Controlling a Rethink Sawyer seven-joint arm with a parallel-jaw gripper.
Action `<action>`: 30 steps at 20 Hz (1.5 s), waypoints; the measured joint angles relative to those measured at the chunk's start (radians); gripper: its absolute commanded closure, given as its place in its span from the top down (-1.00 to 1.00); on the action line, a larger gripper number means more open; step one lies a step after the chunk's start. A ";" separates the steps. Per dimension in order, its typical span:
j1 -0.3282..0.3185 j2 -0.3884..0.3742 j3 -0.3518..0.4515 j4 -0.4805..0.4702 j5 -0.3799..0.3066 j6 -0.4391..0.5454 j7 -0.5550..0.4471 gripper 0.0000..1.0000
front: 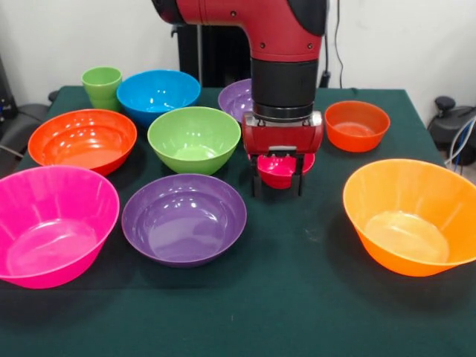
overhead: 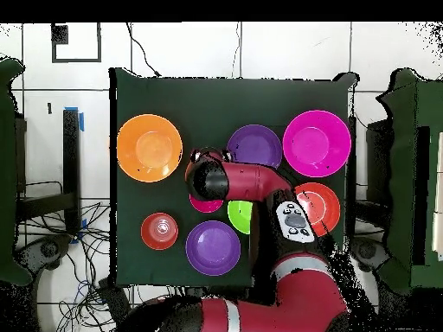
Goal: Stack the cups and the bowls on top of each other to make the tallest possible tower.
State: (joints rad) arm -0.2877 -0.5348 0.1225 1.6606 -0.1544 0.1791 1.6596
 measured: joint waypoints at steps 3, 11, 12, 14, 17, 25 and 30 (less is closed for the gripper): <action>0.002 0.004 -0.006 0.000 0.000 -0.004 0.000 1.00; 0.002 -0.012 -0.026 0.002 0.000 -0.005 0.000 1.00; 0.002 -0.020 -0.032 0.003 0.000 -0.005 0.000 1.00; 0.002 -0.028 -0.037 0.004 0.000 -0.005 0.000 1.00; 0.002 -0.040 -0.048 0.003 0.000 -0.008 0.000 1.00; -0.006 -0.005 -0.051 0.003 0.000 -0.083 0.000 1.00; -0.010 0.041 -0.051 0.003 0.000 -0.134 0.000 1.00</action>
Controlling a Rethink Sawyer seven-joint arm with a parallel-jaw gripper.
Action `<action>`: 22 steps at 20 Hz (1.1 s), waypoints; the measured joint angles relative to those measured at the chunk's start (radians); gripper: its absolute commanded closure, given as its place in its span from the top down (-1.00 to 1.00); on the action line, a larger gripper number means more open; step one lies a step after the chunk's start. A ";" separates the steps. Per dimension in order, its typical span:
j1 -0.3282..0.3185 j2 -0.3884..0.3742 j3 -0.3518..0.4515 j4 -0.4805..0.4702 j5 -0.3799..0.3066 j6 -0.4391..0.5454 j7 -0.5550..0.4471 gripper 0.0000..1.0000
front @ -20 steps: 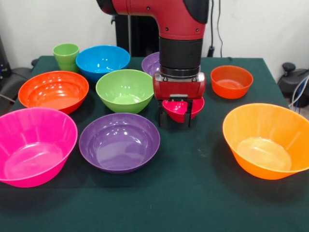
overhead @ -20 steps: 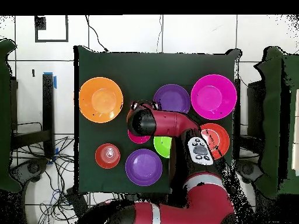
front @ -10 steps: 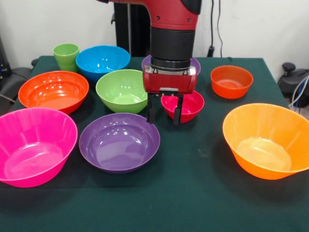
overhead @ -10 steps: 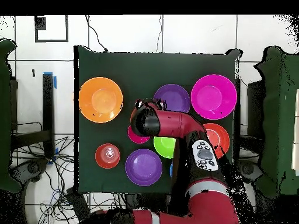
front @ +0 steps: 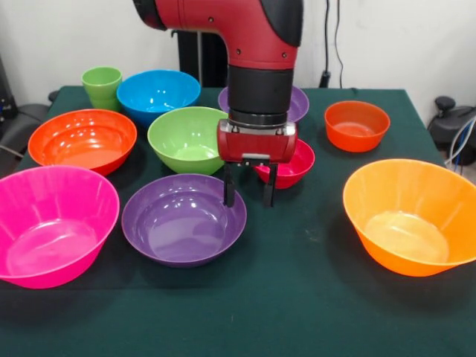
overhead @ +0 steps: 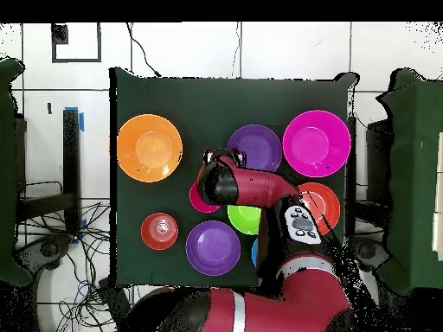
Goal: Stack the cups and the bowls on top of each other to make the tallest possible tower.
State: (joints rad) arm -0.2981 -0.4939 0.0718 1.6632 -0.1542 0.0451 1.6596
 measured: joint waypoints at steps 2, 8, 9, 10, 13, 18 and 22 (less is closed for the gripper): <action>0.000 0.015 0.000 -0.001 0.000 -0.013 0.000 1.00; 0.001 0.051 -0.004 -0.002 0.000 -0.026 0.000 1.00; 0.004 0.057 -0.009 -0.003 0.000 -0.027 0.000 1.00; 0.007 0.063 -0.014 -0.004 0.000 -0.027 0.000 1.00; 0.021 0.070 -0.033 -0.009 0.001 -0.030 0.000 -1.00; 0.060 0.068 -0.079 -0.028 0.000 -0.037 0.000 -1.00; 0.078 0.068 -0.099 -0.029 0.000 -0.037 0.000 -1.00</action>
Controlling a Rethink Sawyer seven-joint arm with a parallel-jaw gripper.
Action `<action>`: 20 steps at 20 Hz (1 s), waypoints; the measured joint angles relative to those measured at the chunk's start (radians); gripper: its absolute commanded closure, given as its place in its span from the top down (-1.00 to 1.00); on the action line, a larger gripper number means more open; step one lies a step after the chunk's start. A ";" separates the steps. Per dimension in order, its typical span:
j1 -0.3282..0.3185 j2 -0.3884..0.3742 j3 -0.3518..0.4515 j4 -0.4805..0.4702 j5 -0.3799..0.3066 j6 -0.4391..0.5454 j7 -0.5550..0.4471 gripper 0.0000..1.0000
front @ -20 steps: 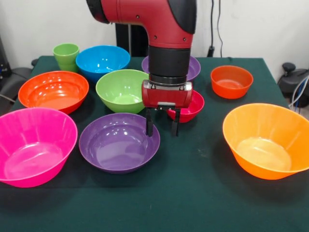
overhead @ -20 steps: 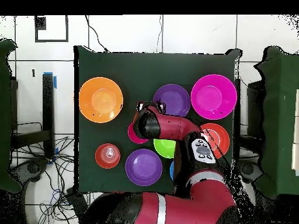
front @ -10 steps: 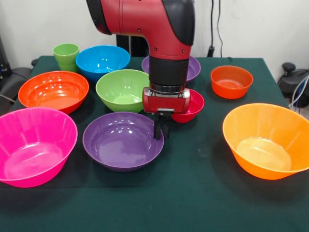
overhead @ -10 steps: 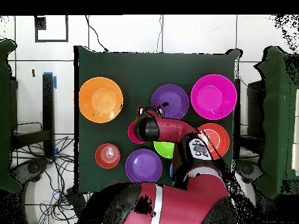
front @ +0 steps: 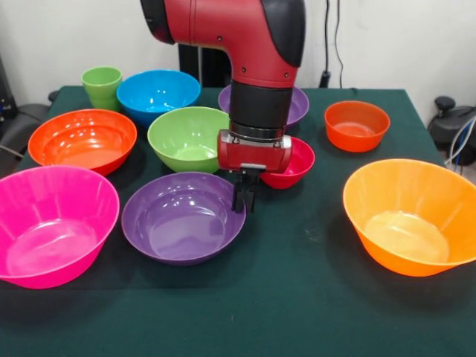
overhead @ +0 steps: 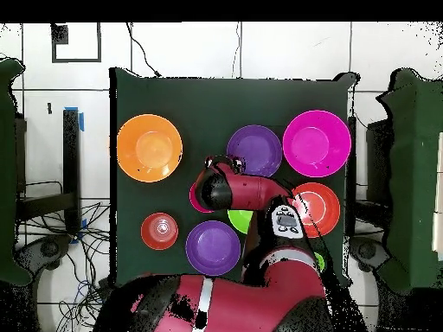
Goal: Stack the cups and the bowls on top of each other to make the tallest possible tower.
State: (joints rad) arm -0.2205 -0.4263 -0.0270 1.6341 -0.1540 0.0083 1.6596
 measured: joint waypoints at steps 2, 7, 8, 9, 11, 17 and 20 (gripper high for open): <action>0.002 -0.005 -0.006 0.002 0.000 0.000 0.000 -1.00; 0.002 -0.070 -0.020 0.042 0.000 0.000 0.000 -1.00; 0.002 -0.082 -0.021 0.050 0.000 0.000 0.000 -1.00; 0.002 -0.097 -0.022 0.060 0.000 0.000 0.000 -1.00; 0.002 -0.131 -0.025 0.085 0.000 0.000 0.000 -1.00; 0.002 -0.226 -0.033 0.158 0.000 0.000 0.000 -1.00; 0.002 -0.257 -0.037 0.187 0.000 0.000 0.000 -1.00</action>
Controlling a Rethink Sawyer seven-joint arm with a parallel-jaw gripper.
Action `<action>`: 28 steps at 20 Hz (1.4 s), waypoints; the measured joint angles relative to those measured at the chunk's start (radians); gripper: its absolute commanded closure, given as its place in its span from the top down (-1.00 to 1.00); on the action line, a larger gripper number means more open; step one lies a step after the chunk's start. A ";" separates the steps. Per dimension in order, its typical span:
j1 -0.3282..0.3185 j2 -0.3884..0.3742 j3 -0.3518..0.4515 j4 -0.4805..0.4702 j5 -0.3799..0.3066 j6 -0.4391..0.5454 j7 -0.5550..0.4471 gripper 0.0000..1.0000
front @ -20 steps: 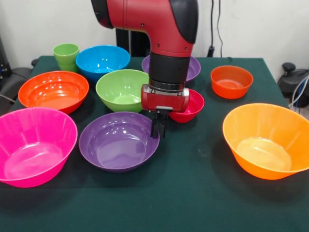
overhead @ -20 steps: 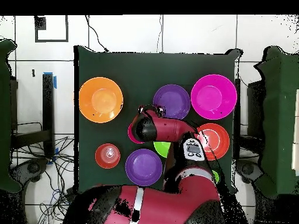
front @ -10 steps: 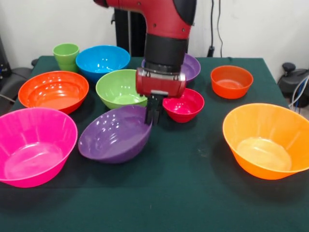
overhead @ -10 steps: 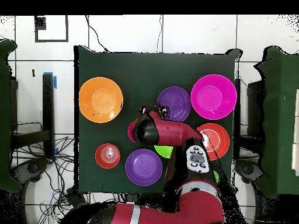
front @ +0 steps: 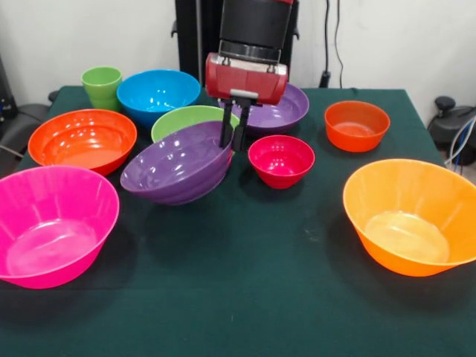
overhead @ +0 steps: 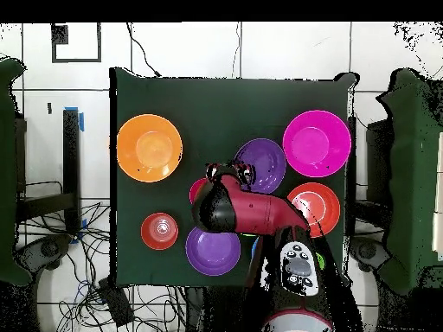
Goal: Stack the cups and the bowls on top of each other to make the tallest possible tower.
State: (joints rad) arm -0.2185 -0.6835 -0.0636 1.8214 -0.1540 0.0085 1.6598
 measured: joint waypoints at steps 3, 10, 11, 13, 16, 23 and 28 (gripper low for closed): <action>0.001 -0.016 -0.004 0.019 0.000 0.000 0.000 -1.00; 0.014 -0.024 -0.027 0.062 0.002 0.000 0.000 -1.00; 0.017 -0.024 -0.031 0.067 0.002 -0.001 0.000 -1.00; 0.026 -0.024 -0.045 0.081 0.003 -0.005 0.001 -1.00; 0.043 -0.027 -0.066 0.104 0.006 -0.014 0.012 -1.00; 0.080 -0.033 -0.104 0.151 0.013 -0.058 0.073 -1.00; 0.105 -0.033 -0.126 0.168 0.018 -0.081 0.124 -1.00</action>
State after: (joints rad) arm -0.1140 -0.7164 -0.1897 1.9899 -0.1355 -0.0722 1.7843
